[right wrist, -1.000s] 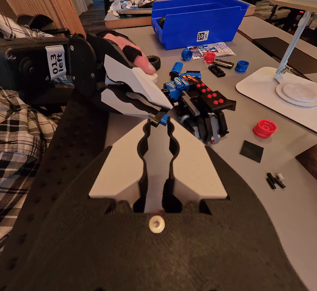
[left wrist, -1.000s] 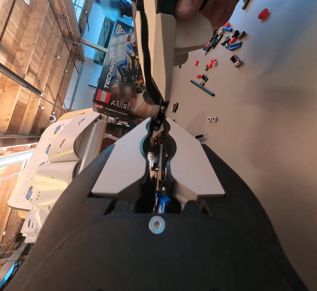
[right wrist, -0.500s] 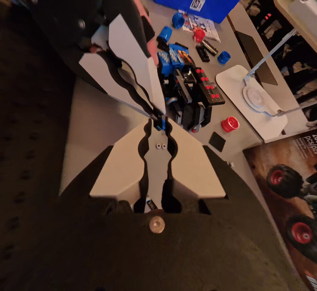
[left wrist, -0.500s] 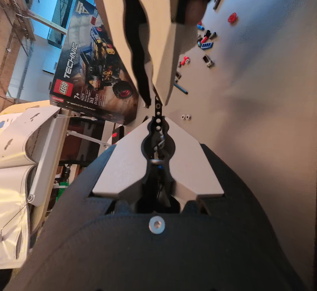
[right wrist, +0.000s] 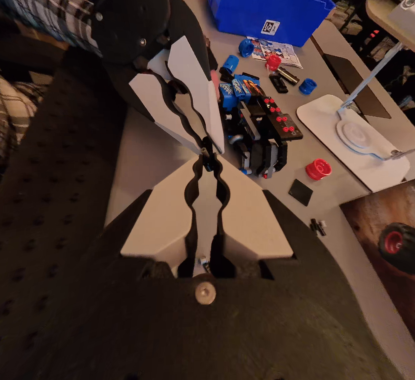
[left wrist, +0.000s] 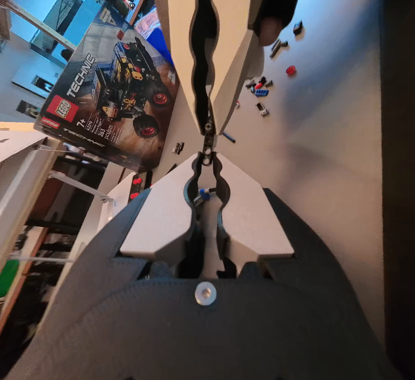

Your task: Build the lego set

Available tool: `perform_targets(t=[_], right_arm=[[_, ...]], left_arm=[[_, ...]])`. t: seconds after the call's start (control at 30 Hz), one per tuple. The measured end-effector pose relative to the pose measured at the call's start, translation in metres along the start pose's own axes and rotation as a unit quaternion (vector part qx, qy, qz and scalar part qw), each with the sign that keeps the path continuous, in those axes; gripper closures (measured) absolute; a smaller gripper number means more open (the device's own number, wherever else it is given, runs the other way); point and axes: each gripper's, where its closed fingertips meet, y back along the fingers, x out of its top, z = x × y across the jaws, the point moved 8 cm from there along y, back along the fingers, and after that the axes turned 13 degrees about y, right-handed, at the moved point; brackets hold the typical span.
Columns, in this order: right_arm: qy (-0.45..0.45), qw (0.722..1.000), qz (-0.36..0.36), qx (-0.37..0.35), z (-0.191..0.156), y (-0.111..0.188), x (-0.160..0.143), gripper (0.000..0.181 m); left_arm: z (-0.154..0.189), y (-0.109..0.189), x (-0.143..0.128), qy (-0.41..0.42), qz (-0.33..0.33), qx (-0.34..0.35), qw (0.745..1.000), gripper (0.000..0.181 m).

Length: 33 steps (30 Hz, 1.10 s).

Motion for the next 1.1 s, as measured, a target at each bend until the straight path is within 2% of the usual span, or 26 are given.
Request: perform_targets(t=[0.2, 0.6, 1.1], right_arm=[[-0.026, 0.999, 0.029, 0.019, 0.001, 0.004, -0.002, 0.175], [-0.045, 0.997, 0.054, 0.04, 0.001, 0.01, -0.006, 0.175], [-0.061, 0.995, 0.023, 0.07, -0.003, 0.012, -0.018, 0.175]], left_arm=[[-0.001, 0.002, 0.001, 0.051, 0.024, -0.043, 0.997, 0.175], [0.001, 0.003, 0.005, 0.062, 0.043, -0.056, 0.996, 0.174], [0.006, -0.002, 0.003, 0.105, 0.038, -0.121, 0.986, 0.176]])
